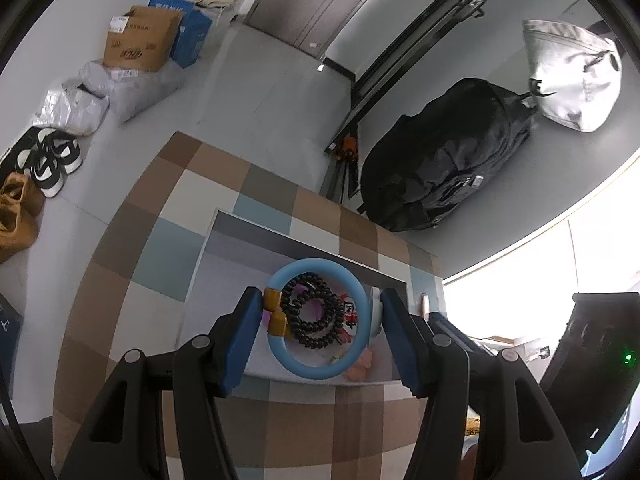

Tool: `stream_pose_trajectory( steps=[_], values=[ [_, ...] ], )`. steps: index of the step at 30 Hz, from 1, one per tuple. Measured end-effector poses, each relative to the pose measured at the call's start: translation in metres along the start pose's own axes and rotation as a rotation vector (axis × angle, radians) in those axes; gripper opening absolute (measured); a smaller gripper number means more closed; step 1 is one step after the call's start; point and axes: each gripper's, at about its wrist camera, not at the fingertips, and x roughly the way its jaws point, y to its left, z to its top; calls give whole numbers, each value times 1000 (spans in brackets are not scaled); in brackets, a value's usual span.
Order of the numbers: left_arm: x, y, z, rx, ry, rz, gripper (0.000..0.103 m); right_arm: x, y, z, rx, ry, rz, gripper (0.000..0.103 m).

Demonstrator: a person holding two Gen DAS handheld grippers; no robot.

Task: Organize jewelry
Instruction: 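Lower blue ring and red badge into the gray box and open both grippers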

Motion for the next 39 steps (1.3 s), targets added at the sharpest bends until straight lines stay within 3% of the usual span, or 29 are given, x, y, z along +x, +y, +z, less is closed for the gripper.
stream_pose_trajectory(
  steps=[19,29,32,36,39],
  values=[
    [20,-5,5,24,37,39,55,9,-18,3,54,34,3,42],
    [29,-2,7,4,103,-52,56,13,-18,2,71,39,2,44],
    [29,-4,7,5,102,-67,68,6,-16,4,56,15,-2,52],
    [20,-5,8,-2,65,-80,79,-7,-8,6,-19,-45,-74,79],
    [22,-2,8,-19,67,-64,79,-10,-12,6,-5,-53,-87,82]
  ],
)
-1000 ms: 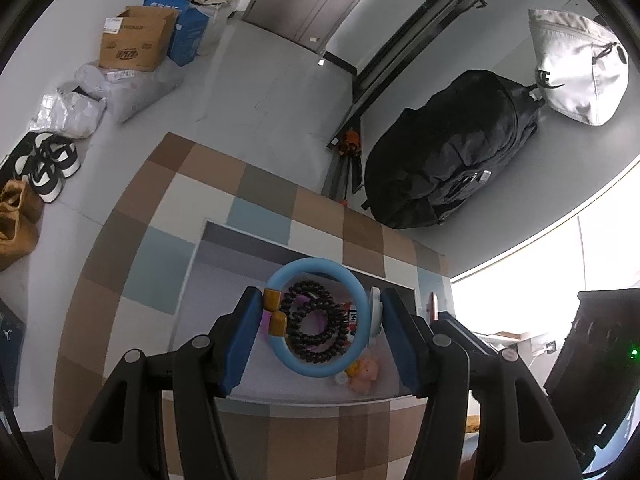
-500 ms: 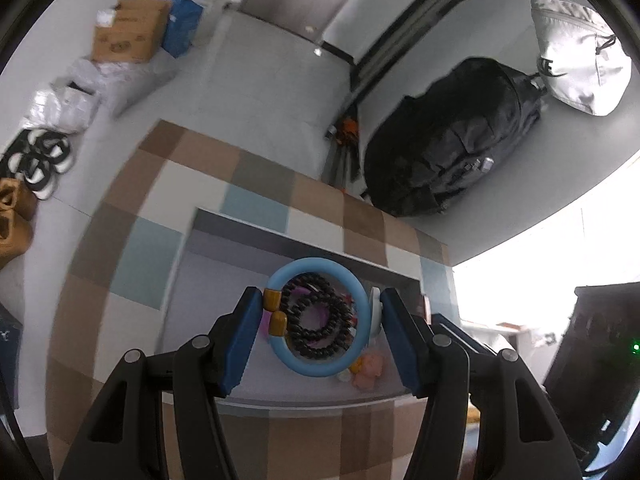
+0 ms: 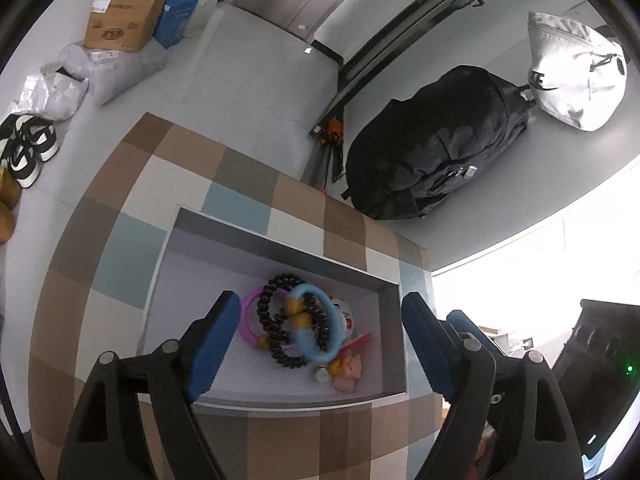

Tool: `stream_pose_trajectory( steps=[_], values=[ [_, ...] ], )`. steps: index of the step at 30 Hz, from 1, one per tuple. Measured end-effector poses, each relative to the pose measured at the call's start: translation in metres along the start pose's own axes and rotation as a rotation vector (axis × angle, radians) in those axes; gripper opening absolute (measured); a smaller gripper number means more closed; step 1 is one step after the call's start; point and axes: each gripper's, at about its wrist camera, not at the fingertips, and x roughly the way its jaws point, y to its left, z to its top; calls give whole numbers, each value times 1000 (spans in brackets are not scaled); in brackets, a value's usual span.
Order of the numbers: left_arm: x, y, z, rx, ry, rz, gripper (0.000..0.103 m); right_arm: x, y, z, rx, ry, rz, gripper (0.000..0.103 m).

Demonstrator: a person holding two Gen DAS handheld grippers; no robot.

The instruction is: Organize jewelry

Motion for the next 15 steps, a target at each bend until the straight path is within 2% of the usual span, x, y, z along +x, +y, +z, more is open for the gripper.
stream_pose_trajectory(
  steps=[5,12,15],
  values=[
    [-2,-1,-1,-3,-7,19,79,2,-10,0,38,19,-19,85],
    [-12,-18,-8,115,-71,108,79,-3,-3,-1,8,26,-27,88],
    [-19,-24,-9,151,-107,142,79,-8,0,-3,1,11,-19,94]
  ],
)
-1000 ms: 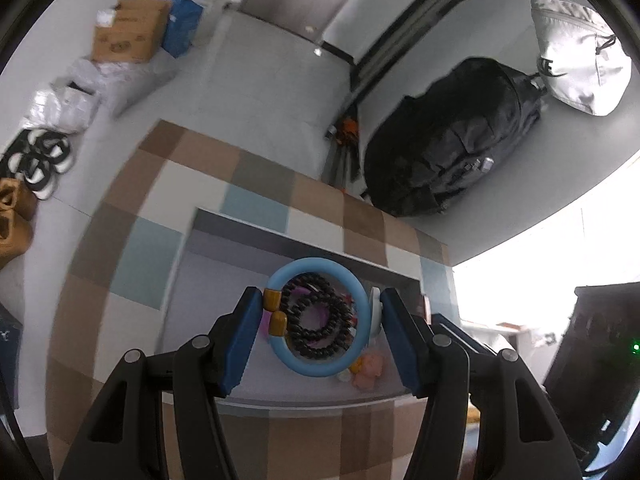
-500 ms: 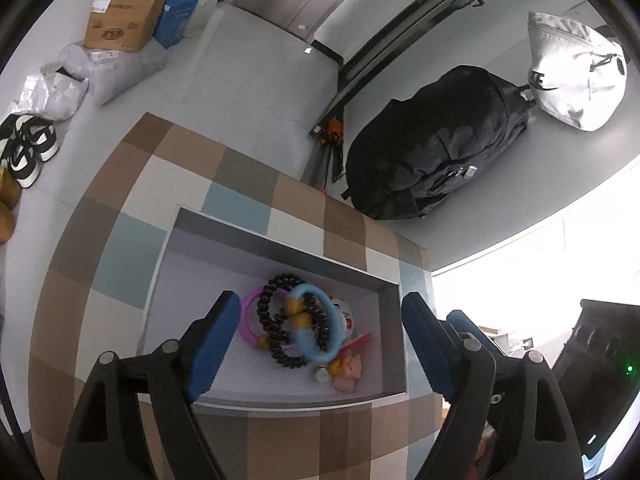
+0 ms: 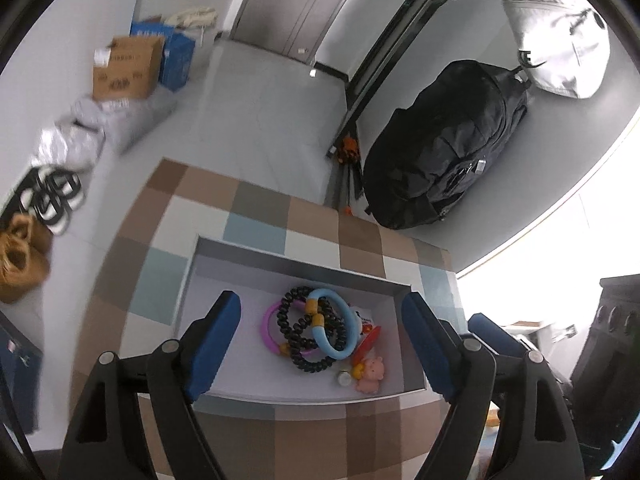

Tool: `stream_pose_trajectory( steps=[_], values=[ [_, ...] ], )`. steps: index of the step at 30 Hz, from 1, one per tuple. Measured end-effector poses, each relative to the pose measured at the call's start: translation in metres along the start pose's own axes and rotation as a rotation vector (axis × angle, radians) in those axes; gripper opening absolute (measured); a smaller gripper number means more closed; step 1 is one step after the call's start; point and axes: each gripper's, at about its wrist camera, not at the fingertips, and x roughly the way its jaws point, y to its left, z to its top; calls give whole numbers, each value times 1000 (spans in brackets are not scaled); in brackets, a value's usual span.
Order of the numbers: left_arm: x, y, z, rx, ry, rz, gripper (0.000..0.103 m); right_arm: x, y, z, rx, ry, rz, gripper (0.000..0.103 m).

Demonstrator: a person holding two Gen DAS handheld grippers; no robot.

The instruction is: Organize jewelry

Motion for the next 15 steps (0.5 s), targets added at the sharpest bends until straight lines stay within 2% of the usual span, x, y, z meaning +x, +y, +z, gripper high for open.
stream_pose_trajectory(
  steps=[7,15],
  values=[
    [-17,-5,-2,40,-81,63,79,-18,3,-8,-26,-67,14,103],
    [-40,-7,-14,70,-157,115,80,-40,10,-19,-74,-133,4,103]
  ],
)
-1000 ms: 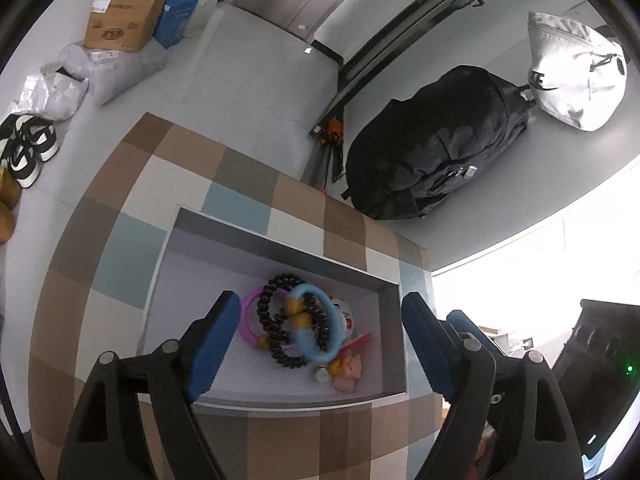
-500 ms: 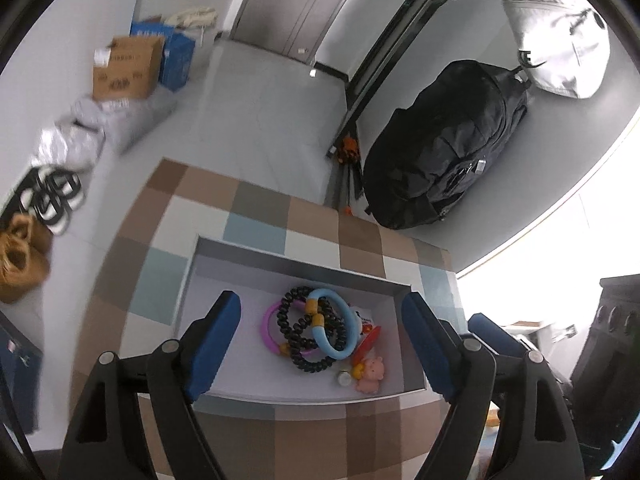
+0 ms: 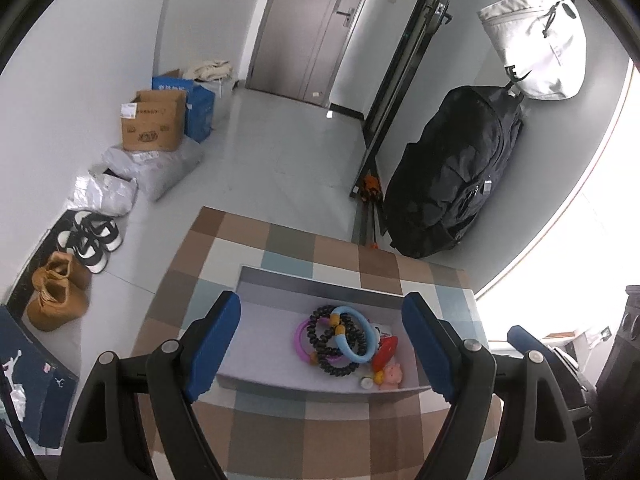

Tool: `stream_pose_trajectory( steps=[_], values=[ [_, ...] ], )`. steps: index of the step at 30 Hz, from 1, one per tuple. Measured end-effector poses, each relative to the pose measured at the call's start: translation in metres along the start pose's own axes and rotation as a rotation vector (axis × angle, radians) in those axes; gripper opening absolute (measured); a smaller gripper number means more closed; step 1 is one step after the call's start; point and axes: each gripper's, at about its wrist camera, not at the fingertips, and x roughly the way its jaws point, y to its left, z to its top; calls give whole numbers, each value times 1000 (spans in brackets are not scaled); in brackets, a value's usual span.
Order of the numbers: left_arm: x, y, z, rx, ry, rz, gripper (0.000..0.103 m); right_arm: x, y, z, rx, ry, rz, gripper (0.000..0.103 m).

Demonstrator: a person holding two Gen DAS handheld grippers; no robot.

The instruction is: Organize jewelry

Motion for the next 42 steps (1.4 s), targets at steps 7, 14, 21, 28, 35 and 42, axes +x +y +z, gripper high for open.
stream_pose_trajectory(
  steps=[7,14,21,28,35,42],
  values=[
    [-23,1,-11,38,-55,29,84,-17,12,-11,-48,-28,0,103],
    [-43,0,-20,74,-106,41,89,-32,19,-18,-60,-53,5,103],
    [-55,-7,-35,133,-126,59,90,-45,20,-29,-54,-60,10,103],
    [-58,-10,-40,134,-123,53,90,-49,17,-31,-46,-65,0,103],
    [-59,-8,-41,114,-123,69,90,-50,21,-34,-65,-65,-6,103],
    [-59,-8,-42,122,-119,71,90,-50,21,-35,-63,-61,-5,103]
  ],
)
